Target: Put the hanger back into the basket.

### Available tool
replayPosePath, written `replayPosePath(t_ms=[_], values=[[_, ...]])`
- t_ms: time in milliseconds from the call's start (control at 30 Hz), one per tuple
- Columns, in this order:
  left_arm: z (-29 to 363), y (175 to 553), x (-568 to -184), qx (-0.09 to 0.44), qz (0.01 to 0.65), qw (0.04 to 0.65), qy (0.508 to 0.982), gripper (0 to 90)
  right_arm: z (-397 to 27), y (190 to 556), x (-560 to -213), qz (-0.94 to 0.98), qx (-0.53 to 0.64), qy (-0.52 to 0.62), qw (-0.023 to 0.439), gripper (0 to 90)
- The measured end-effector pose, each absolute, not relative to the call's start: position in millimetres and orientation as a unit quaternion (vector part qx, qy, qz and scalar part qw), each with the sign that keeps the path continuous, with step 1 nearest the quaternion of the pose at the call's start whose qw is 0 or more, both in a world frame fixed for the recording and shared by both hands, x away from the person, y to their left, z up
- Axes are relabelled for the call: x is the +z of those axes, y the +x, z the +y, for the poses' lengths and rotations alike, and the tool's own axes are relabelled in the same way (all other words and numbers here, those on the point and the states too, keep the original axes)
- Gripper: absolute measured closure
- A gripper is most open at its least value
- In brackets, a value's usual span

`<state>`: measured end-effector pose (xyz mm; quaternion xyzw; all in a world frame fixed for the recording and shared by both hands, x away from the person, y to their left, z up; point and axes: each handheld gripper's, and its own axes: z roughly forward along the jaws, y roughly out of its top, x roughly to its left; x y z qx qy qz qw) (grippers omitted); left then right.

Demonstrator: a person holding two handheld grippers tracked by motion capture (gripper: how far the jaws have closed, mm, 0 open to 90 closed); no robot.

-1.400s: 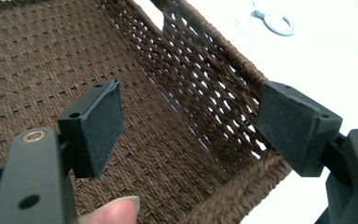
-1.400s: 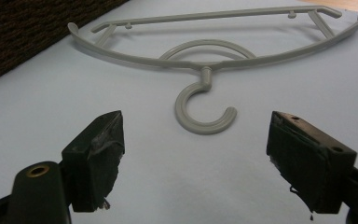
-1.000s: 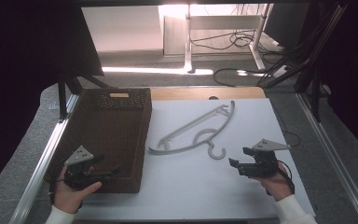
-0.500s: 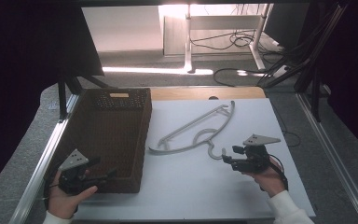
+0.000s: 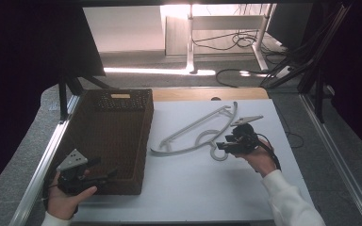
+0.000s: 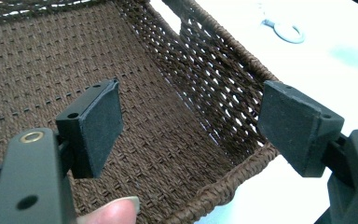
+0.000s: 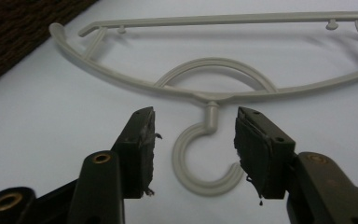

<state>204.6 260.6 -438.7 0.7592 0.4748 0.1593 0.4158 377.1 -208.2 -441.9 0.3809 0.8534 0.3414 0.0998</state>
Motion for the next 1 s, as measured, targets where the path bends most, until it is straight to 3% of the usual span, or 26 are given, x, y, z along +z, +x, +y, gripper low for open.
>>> replayPosePath(t_ms=[167,567,1000], values=[[260,206,-436,0.161,0.47,0.416,0.761,22.1,-200,404,-451,0.858,0.318,0.395,0.076,58.2],[259,211,-437,0.157,0.468,0.416,0.764,22.7,-173,446,-464,0.872,0.27,0.403,0.068,87.6],[257,216,-439,0.153,0.465,0.416,0.766,22.7,-149,488,-478,0.885,0.221,0.4,0.084,89.4]])
